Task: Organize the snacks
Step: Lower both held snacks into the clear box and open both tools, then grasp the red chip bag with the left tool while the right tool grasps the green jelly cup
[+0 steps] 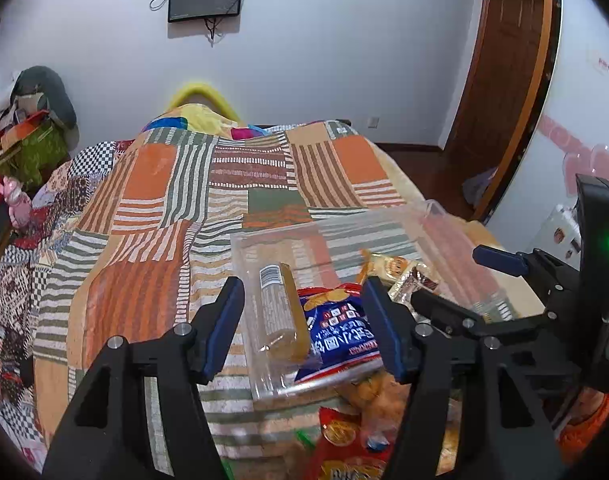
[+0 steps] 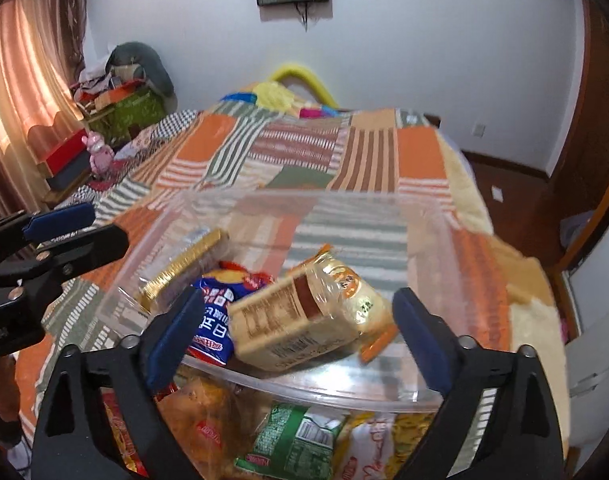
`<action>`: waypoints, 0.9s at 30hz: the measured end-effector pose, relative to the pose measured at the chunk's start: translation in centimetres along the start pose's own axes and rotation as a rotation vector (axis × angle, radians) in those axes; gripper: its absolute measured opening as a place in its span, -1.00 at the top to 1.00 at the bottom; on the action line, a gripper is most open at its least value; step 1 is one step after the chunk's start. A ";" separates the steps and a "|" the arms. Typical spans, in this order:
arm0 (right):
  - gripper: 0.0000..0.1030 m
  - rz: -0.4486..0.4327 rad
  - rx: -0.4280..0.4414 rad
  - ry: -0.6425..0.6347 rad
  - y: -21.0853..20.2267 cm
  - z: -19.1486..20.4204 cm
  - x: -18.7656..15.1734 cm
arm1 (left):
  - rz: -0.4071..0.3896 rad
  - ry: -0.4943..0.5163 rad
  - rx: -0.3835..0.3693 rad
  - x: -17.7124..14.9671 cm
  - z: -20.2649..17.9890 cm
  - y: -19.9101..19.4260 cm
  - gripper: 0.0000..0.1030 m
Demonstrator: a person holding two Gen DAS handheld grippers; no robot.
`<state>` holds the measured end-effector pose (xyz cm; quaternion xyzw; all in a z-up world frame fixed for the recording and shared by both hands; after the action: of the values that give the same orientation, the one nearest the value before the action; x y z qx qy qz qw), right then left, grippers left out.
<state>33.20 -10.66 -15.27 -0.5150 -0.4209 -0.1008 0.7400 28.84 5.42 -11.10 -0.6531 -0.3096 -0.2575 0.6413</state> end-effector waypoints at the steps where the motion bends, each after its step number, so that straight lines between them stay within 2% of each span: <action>1: -0.85 -0.007 0.000 -0.001 -0.3 0.0 0.2 | 0.000 -0.009 -0.012 0.0 0.1 -0.5 -0.21; 6: -0.85 -0.063 -0.009 -0.015 -3.1 -0.3 0.2 | 0.009 -0.007 -0.033 -1.1 0.1 -2.5 -0.35; 10: -0.85 -0.091 -0.029 -0.035 -5.0 -0.5 -0.6 | 0.044 0.015 -0.041 -2.9 -0.5 -3.2 -0.43; 14: -0.86 -0.099 -0.039 -0.034 -6.5 -1.2 -2.1 | 0.083 0.035 -0.054 -5.1 -1.3 -3.3 -0.61; 22: -0.86 -0.042 -0.080 -0.023 -7.1 -2.7 -6.2 | 0.177 0.062 -0.091 -9.3 -3.1 -2.5 -0.73; 27: -0.86 0.001 -0.065 0.013 -7.1 -3.1 -8.8 | 0.212 0.062 -0.091 -11.0 -3.7 -1.8 -0.81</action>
<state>25.18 -18.93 -17.22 -0.5382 -0.4125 -0.1172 0.7256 20.34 0.90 -17.80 -0.7024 -0.2066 -0.2221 0.6439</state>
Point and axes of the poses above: each gripper's, at about its wrist camera, not at the fingertips, and y roughly the way its jaws point, z to its left, x to its top, the point moved 2 cm from there along y, roughly the way its jaws point, and after that the axes turned 6 degrees about x, right-handed, at the moved point
